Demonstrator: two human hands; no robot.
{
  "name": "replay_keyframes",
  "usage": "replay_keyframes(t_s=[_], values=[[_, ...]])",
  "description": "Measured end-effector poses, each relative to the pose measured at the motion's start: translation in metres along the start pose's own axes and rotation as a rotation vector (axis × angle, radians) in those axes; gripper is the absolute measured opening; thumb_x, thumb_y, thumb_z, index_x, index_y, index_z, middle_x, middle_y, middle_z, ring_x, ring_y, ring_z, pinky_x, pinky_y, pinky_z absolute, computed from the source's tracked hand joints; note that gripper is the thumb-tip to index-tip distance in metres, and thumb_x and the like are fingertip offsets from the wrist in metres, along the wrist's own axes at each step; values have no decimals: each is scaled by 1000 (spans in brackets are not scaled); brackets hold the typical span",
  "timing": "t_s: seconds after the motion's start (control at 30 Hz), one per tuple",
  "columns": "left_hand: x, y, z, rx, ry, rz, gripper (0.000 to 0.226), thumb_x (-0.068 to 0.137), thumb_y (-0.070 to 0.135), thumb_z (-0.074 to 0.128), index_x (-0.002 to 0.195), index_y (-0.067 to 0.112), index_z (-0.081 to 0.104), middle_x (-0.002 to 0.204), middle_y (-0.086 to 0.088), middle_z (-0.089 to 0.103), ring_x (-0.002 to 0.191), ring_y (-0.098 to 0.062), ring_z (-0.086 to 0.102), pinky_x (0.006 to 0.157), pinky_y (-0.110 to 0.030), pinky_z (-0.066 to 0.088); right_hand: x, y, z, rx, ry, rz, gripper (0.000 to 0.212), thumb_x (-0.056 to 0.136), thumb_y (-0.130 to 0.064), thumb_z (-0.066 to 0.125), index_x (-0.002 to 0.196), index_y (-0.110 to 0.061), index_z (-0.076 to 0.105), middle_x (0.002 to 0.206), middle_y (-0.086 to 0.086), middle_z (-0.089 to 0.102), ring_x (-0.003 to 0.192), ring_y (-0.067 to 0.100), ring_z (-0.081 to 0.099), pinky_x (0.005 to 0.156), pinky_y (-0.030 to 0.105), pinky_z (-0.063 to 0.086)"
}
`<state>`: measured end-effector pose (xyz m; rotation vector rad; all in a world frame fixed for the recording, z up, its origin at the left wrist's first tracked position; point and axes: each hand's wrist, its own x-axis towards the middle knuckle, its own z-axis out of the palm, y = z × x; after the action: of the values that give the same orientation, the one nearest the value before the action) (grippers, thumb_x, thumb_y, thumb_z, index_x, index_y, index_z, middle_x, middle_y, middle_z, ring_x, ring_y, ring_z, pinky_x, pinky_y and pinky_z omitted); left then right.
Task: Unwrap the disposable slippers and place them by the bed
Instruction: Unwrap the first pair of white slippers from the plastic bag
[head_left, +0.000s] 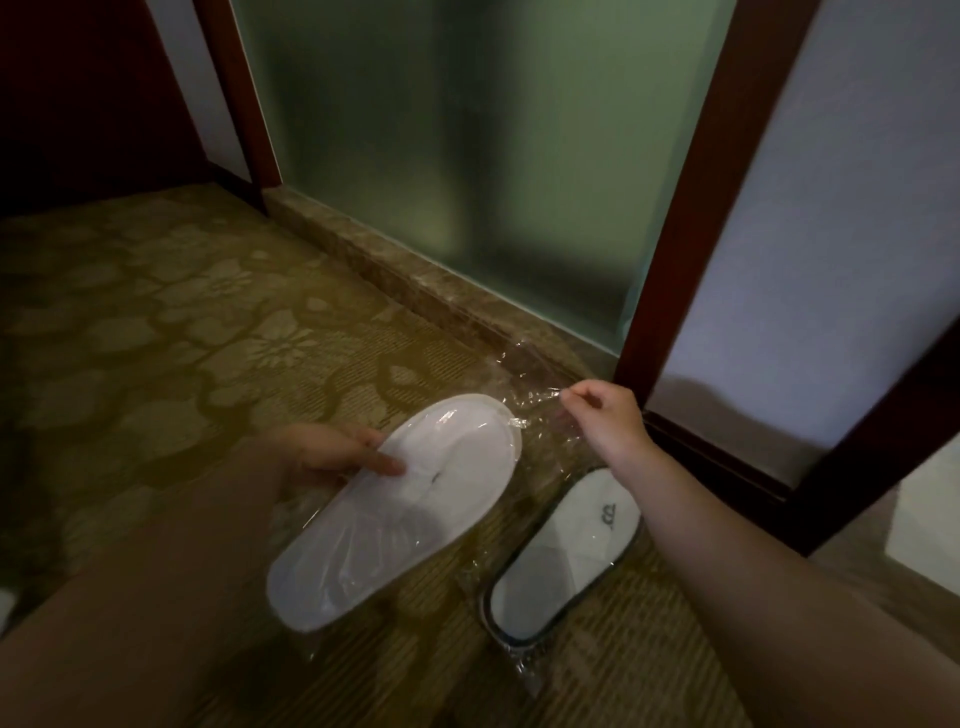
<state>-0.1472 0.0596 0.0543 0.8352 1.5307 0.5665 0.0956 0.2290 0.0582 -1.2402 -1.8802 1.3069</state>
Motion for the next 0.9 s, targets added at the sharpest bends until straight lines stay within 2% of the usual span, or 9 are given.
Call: replay_keyframes(t_s=[0.13,0.23,0.33,0.43,0.53,0.6,0.7,0.8,0.9], values=[[-2,9,4,-1,-18,-11,74,27,42,92,94,16,71,92,0,77,86,-14,71,74,-27,55,0,3,-4,185,7,172,18,93,-20,55,76,-18,62,65,2,64,54,11,59,46,17,44],[1,10,4,-6,-14,-6,73,28,40,93,95,18,72,98,-1,76,96,-19,67,88,-33,52,0,3,-6,198,29,204,14,93,-22,55,84,-15,64,57,1,61,41,5,55,37,13,40],[2,9,5,-10,0,8,62,26,42,92,82,21,78,92,0,77,88,-16,70,83,-31,54,-1,2,-5,255,6,217,12,92,-22,56,88,-15,65,66,3,62,53,11,58,49,21,44],[1,6,5,-10,58,25,72,20,47,91,84,19,75,86,1,78,82,-14,72,73,-26,57,0,-2,-4,286,37,166,9,89,-21,59,91,-17,66,82,1,66,75,16,61,67,27,48],[-2,0,3,15,109,39,91,20,52,89,101,14,70,97,-6,76,84,-17,71,72,-25,59,2,-7,-3,116,176,-46,11,87,-12,59,95,-16,65,89,-4,61,81,7,55,68,15,41],[-3,-4,1,41,126,28,86,21,55,88,96,18,71,96,-6,75,85,-18,70,73,-25,57,1,-11,0,11,182,-183,11,87,-10,60,94,-17,64,90,-3,61,84,7,55,71,13,40],[-6,-2,0,70,121,15,79,23,56,87,91,19,71,86,0,77,77,-13,72,64,-21,57,1,-16,7,-34,15,-257,10,86,-12,62,86,-22,64,84,-7,64,87,12,62,78,24,49],[-8,1,4,81,106,11,77,27,53,88,94,18,71,89,-1,77,79,-13,72,65,-21,55,-2,-23,15,-51,-206,-203,11,87,-16,64,80,-24,68,82,-4,68,78,13,66,65,20,54],[-10,6,9,40,52,-12,43,62,32,78,100,13,69,92,-3,76,80,-12,73,63,-20,56,-8,-25,16,-13,-370,-85,9,85,-18,66,89,-14,72,85,5,71,70,14,67,55,17,54]])
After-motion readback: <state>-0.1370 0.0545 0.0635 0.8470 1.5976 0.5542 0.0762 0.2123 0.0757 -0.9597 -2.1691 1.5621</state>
